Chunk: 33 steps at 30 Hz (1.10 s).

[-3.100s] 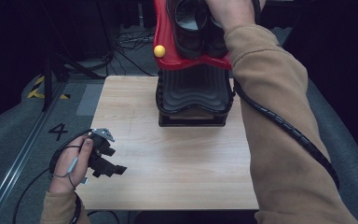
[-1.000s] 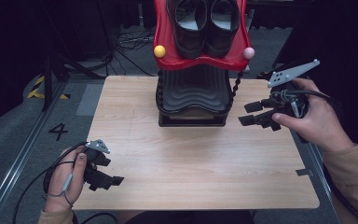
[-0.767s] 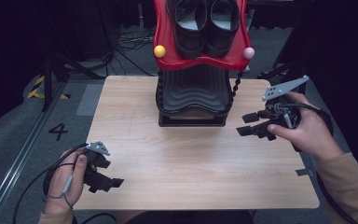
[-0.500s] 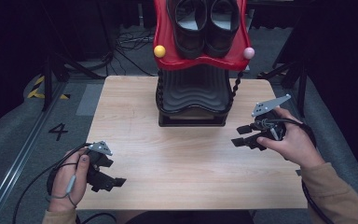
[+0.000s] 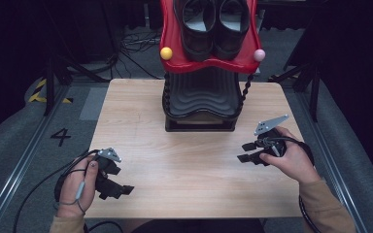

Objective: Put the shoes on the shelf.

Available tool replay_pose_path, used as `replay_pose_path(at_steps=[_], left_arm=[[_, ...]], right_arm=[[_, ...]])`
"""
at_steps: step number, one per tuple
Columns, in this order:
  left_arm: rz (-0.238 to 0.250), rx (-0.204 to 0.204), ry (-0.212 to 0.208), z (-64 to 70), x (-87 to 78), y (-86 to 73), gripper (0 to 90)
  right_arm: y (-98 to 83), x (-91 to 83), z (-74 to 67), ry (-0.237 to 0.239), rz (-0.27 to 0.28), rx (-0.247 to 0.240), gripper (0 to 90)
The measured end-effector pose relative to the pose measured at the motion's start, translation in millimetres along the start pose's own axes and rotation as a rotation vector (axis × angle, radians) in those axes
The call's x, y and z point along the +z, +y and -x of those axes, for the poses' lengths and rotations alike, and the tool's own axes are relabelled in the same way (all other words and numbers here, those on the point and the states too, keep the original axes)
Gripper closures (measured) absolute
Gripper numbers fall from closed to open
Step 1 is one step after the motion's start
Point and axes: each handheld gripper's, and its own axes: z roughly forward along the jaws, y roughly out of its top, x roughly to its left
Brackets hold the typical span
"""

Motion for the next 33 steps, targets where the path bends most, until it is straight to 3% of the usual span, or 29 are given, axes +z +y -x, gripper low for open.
replay_pose_path(at_steps=[4, 11, 18, 22, 24, 28, 33], left_arm=[[-0.014, -0.009, 0.002, -1.6, 4.2, -0.1, 16.7], [-0.011, -0.008, -0.013, -6.3, 8.4, -1.2, 16.7], [-0.006, -0.036, -0.017, -16.6, 16.3, -6.7, 16.7], [-0.01, -0.043, -0.018, -17.8, 16.5, -7.7, 16.7], [-0.022, -0.05, -0.018, -18.9, 17.1, -8.7, 16.7], [-0.027, -0.048, -0.017, -18.7, 16.8, -8.1, 16.7], [-0.025, -0.045, -0.019, -18.0, 16.8, -6.8, 16.7]], right_arm=[[-4.2, 7.1, 1.5, 0.0, 0.007, 0.008, 47.2], [-18.4, 23.5, 13.4, -0.007, -0.035, 0.048, 46.2], [-40.9, 37.8, 33.4, -0.059, -0.08, 0.112, 45.8], [-45.6, 38.1, 38.5, -0.068, -0.093, 0.13, 45.7], [-54.6, 34.6, 46.5, -0.127, -0.131, 0.163, 45.8], [-61.9, 34.0, 50.5, -0.139, -0.145, 0.191, 45.6], [-62.3, 33.4, 50.4, -0.146, -0.136, 0.191, 45.0]])
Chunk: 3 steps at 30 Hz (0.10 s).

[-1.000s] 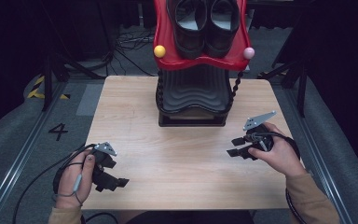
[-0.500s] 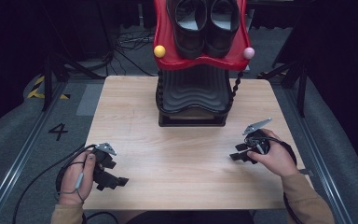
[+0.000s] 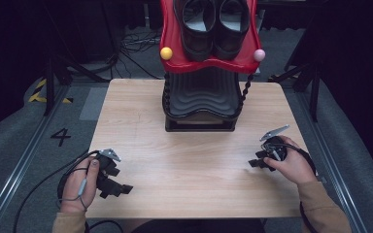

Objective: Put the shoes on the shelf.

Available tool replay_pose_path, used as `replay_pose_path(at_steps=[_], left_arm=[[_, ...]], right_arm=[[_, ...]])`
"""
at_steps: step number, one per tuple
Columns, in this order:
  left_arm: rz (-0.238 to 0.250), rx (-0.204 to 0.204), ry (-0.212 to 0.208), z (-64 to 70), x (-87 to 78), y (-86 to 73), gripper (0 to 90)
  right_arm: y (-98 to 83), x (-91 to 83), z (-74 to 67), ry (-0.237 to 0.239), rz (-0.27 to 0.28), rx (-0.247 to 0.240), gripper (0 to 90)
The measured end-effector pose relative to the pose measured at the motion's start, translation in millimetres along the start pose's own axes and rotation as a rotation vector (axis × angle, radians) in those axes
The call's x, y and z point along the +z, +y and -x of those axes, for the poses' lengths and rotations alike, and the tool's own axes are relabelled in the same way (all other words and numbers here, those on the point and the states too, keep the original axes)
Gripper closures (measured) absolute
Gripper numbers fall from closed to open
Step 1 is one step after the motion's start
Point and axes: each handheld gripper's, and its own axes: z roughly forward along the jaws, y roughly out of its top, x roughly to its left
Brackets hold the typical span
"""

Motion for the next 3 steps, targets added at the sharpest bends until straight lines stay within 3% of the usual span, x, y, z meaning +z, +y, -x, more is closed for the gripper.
replay_pose_path(at_steps=[3], left_arm=[[0.004, -0.002, 0.006, -2.2, 0.9, 0.6, 16.7]], right_arm=[[0.1, -0.8, -0.3, -0.002, 0.014, -0.002, 44.5]])
